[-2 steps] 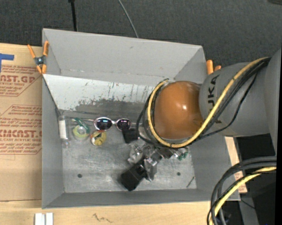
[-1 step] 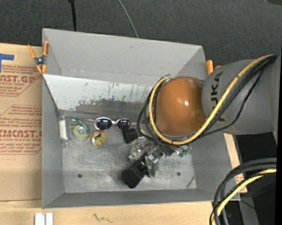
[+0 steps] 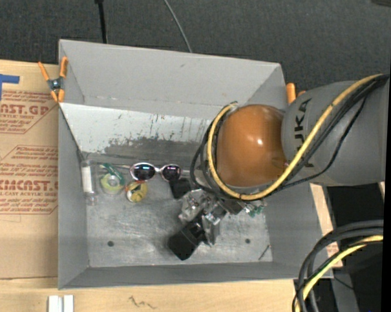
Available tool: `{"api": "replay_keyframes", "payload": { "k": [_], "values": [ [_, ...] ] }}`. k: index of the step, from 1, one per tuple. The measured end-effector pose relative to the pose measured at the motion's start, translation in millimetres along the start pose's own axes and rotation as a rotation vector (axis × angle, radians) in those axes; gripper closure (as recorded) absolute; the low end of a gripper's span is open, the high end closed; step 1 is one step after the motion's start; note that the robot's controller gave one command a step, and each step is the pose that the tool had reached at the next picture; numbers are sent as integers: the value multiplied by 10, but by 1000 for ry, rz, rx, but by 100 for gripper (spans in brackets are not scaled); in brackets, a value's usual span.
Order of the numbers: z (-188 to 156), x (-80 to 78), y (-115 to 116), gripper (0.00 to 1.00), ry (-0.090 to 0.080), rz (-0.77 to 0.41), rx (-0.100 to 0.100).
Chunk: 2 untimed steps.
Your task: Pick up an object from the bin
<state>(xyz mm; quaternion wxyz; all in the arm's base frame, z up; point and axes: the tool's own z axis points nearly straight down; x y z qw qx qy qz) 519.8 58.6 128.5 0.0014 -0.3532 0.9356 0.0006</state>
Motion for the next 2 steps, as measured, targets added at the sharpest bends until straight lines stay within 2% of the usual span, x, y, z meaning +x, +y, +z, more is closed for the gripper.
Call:
{"api": "replay_keyframes", "payload": {
  "k": [2],
  "values": [
    [-211, 20, 22, 100, 10, 0, -7]
  ]
}}
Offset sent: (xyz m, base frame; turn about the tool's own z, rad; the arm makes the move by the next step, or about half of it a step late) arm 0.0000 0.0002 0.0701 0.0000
